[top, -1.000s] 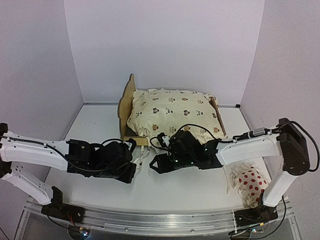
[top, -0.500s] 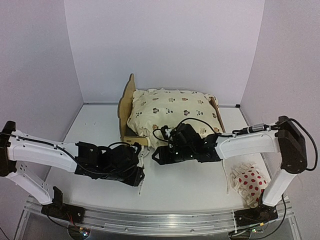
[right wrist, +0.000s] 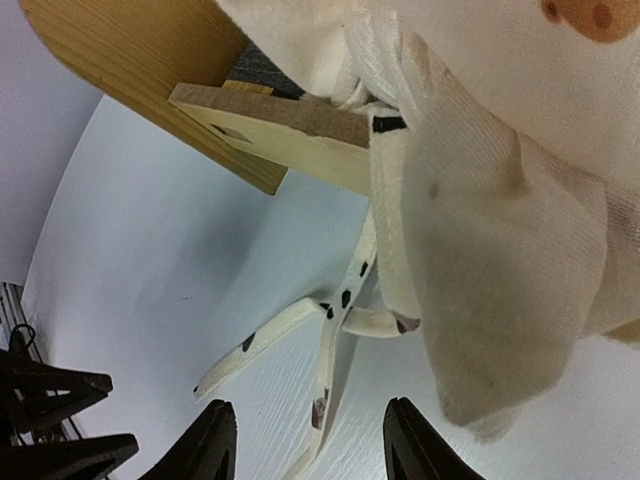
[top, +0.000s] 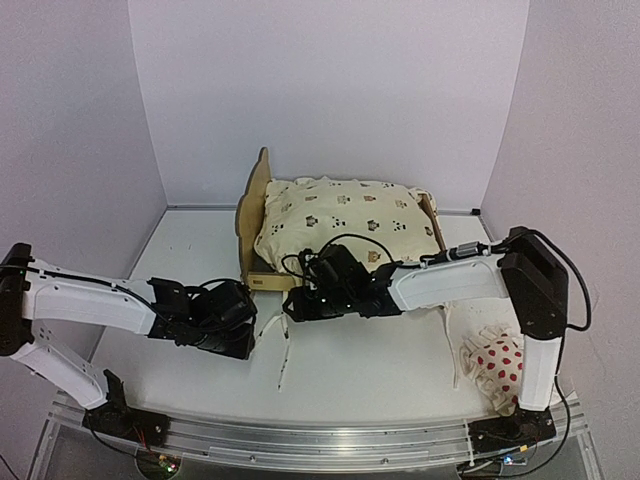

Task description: Set up the pet bed

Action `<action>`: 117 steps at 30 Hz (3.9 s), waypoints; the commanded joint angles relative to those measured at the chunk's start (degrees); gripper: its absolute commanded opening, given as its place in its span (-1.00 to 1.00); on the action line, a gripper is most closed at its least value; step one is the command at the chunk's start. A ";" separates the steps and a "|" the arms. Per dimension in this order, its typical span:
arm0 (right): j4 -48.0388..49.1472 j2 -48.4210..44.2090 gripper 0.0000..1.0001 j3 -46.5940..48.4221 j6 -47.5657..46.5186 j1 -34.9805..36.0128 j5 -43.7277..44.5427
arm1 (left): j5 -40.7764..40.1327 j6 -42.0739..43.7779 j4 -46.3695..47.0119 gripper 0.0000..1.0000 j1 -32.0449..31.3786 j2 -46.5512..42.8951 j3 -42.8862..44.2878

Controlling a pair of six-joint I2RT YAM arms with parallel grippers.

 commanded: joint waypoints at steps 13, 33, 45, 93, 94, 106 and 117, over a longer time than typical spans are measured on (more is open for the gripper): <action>1.51 7.02 -0.05 5.34 2.46 -2.74 4.93 | 6.66 4.77 8.21 -0.30 2.97 8.11 -0.63; 5.96 9.09 -0.54 5.88 2.99 -3.48 4.68 | 8.79 7.46 14.18 -0.90 4.95 13.11 -2.85; 6.24 5.63 -1.00 2.28 2.35 -3.52 1.92 | 5.04 10.31 12.39 -1.00 4.95 7.92 1.39; 8.63 -4.79 -0.46 -11.47 -13.18 -8.90 -9.28 | 18.40 29.07 34.11 -1.00 12.88 19.40 10.94; 8.74 -4.24 -0.47 -11.10 -13.79 -9.01 -8.88 | 18.38 29.13 33.98 -1.00 12.92 19.48 11.00; 16.11 5.04 -0.52 -5.28 -16.55 -9.37 -15.97 | 18.96 29.29 34.20 -1.00 13.49 19.69 10.82; 31.05 9.76 -0.45 -6.83 -14.49 -9.43 -17.63 | 20.42 28.64 34.22 -1.00 14.42 19.21 10.24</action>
